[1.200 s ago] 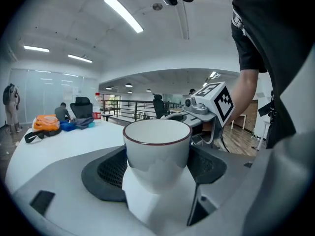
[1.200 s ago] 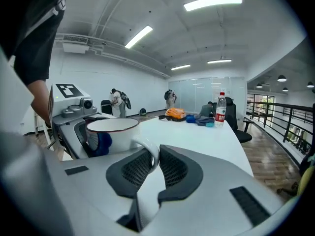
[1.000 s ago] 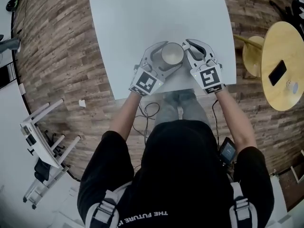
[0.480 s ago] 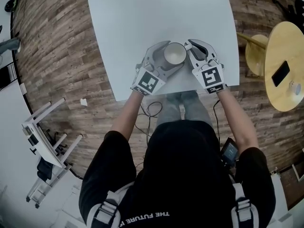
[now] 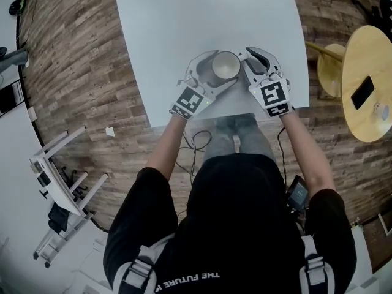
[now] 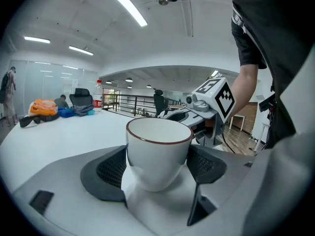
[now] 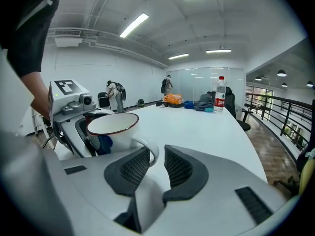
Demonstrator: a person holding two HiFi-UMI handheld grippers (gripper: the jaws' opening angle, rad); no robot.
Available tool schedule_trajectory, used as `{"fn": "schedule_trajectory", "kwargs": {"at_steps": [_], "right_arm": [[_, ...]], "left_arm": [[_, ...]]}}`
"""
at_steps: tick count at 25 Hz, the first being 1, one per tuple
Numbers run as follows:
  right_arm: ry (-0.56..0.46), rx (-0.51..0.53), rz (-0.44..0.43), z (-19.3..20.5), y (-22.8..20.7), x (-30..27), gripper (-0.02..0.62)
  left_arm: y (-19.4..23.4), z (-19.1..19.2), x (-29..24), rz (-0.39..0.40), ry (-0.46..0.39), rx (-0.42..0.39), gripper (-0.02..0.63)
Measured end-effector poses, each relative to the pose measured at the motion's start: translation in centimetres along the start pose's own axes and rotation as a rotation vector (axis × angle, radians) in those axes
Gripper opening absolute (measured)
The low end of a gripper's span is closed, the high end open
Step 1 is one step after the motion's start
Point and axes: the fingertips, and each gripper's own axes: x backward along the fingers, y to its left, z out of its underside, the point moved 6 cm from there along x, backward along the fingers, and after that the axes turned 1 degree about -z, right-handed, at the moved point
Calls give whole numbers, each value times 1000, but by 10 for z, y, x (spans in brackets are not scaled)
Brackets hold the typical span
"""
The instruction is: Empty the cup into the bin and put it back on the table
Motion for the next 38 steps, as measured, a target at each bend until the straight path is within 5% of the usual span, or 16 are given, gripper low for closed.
{"fn": "schedule_trajectory", "kwargs": {"at_steps": [7, 14, 23, 24, 26, 27, 31, 38], "right_arm": [[78, -5, 15, 9, -3, 13, 117], [30, 18, 88, -4, 1, 52, 115], [-147, 23, 107, -82, 49, 150, 109], [-179, 22, 105, -94, 54, 162, 99], [-232, 7, 101, -111, 62, 182, 78], [-252, -10, 93, -116, 66, 190, 54], [-316, -90, 47, -128, 77, 210, 15], [-316, -101, 66, -128, 83, 215, 15]], "left_arm": [[1, 1, 13, -40, 17, 40, 373], [-16, -6, 48, -119, 0, 104, 372], [-89, -85, 140, -289, -188, 135, 369], [-100, -95, 147, -311, -206, 120, 340], [-118, -111, 158, -370, -243, 88, 105], [-124, -117, 162, -391, -264, 94, 53], [-133, -135, 172, -422, -326, 162, 21], [-131, -142, 178, -435, -315, 148, 21]]}}
